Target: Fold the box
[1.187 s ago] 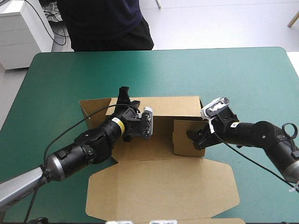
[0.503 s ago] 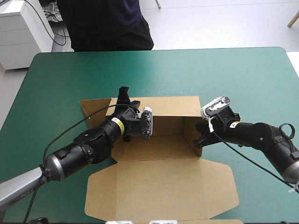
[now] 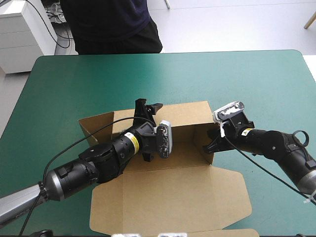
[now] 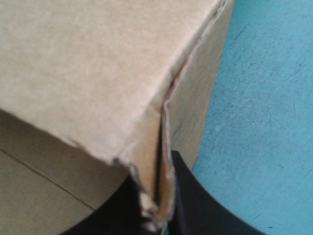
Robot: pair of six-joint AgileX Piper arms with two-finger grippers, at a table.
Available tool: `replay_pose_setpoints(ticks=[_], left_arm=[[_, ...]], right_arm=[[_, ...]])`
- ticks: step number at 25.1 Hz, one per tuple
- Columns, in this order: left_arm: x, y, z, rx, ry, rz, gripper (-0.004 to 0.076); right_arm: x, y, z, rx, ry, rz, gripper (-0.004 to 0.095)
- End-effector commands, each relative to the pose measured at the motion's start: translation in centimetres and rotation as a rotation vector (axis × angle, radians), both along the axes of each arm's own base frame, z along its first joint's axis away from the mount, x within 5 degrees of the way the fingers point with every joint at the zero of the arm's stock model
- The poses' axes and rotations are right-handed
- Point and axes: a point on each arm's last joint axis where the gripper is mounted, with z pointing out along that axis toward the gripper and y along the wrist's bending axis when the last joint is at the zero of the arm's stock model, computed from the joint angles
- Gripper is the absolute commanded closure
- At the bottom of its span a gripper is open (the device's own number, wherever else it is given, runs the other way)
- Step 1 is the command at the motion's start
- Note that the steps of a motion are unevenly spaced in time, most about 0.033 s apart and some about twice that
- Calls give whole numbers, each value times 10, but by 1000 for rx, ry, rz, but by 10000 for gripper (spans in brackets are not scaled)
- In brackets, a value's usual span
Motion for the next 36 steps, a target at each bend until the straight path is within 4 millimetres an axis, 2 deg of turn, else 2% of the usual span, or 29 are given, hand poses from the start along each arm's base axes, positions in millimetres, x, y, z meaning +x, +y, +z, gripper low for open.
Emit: replay_pose_setpoints(ticks=[1,8,10,11,12,13,14,15,16,17,19,21,24,29,33,36], left_arm=[[-22,-7,34,-79,-32,-34,109],[-69,-20,51,-13,37,-26,109],[-90,-23,61,20,100,-48,118],[-103,-23,69,42,155,-57,157],[-108,-22,74,47,190,-60,199],[-114,-20,85,54,277,-81,338],[-116,-18,90,54,314,-92,430],[-118,-13,103,50,381,-106,627],[-118,-11,108,49,397,-114,699],[-117,-6,121,27,426,-119,716],[-111,-1,132,-6,432,-91,709],[-95,12,143,-34,438,2,709],[-64,35,148,-88,451,186,709],[-31,71,152,-216,470,437,711],[-18,105,159,-344,482,615,713],[-18,129,162,-438,480,696,713]], right_arm=[[-1,3,12,31,-33,2,927],[-1,2,12,28,-31,-6,928],[-1,2,11,22,-33,-6,928],[-1,2,11,18,-34,-5,928],[-1,2,11,18,-32,-4,928],[-1,2,11,18,-32,-4,928],[-1,2,11,18,-31,-3,928],[-1,2,11,18,-31,-3,928],[-1,2,11,18,-31,-3,927],[-1,2,11,18,-31,-3,928],[-1,2,11,19,-29,-6,928],[-1,2,11,18,-26,-8,928],[-1,1,10,14,-24,-12,927],[-1,1,10,12,-24,-12,928],[-1,1,10,9,-25,-12,928],[-1,0,10,-1,-27,-11,927]])
